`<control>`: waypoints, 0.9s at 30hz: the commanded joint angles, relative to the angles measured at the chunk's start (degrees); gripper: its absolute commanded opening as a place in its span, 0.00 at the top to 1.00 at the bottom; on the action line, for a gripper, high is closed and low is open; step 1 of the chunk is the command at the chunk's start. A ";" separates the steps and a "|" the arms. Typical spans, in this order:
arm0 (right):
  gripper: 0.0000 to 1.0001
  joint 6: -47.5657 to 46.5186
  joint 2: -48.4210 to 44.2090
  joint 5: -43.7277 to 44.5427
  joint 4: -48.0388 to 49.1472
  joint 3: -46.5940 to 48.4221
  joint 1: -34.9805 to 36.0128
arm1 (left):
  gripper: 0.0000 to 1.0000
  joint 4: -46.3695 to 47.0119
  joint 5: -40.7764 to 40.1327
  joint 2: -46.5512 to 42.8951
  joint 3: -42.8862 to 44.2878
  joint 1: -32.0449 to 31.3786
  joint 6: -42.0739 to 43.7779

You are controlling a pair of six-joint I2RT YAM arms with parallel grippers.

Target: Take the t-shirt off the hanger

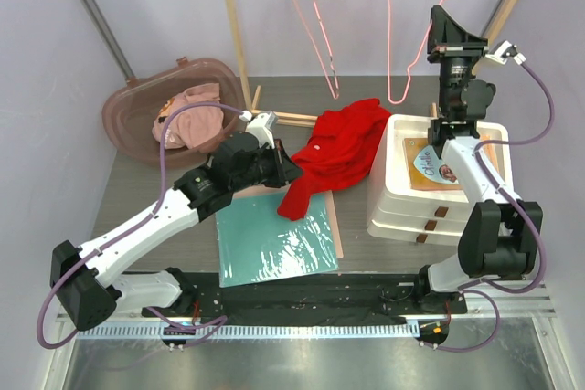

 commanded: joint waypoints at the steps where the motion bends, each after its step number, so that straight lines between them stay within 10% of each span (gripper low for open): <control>1: 0.99 -0.62 0.56 0.10 0.10 4.09 -0.13 | 1.00 2.19 0.54 -1.06 0.81 0.43 -0.03; 12: 0.99 -7.20 -3.03 0.98 -31.15 9.89 -0.12 | 1.00 2.37 1.24 -1.14 1.25 0.43 -0.74; 17: 0.37 -17.65 -5.49 0.81 -44.44 15.07 -0.04 | 1.00 2.28 1.59 -0.44 2.21 0.43 -0.74; 20: 0.18 -24.75 -7.24 1.77 -52.80 17.80 -0.12 | 1.00 2.28 1.68 -0.35 2.30 0.43 -0.82; 27: 0.05 -46.71 -8.04 4.31 -76.59 28.86 -0.04 | 1.00 2.46 2.12 0.09 2.22 0.43 -0.74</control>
